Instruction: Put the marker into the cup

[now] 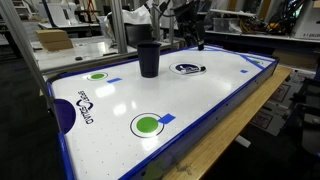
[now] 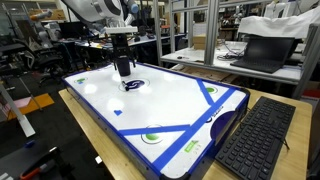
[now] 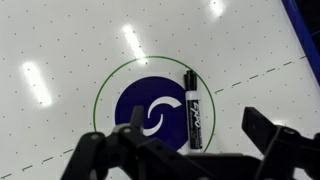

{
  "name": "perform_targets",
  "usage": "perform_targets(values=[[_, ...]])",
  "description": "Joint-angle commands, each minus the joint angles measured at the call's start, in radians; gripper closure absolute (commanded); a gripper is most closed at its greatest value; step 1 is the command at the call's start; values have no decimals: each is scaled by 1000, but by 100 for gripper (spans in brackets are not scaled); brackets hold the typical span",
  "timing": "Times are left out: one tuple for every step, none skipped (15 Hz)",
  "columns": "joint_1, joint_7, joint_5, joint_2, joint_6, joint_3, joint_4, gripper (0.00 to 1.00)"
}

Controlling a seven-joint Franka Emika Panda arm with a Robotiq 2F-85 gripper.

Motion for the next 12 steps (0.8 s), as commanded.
perform_targets(values=[[24, 81, -114, -46, 104, -16, -79, 0], [20, 86, -137, -56, 143, -14, -104, 0], [9, 75, -153, -67, 180, -9, -133, 0], [16, 66, -116, -3, 100, 1, -38, 0], [14, 66, -129, -10, 125, -2, -57, 0], [12, 66, -132, -18, 138, -4, -71, 0], [11, 66, -132, -24, 143, -4, -78, 0], [11, 66, -132, -27, 145, -4, -81, 0], [11, 66, -133, -28, 146, -4, -82, 0], [11, 66, -133, -28, 147, -4, -83, 0], [11, 66, -133, -28, 147, -4, -84, 0], [9, 57, -132, -20, 153, -1, -80, 0]])
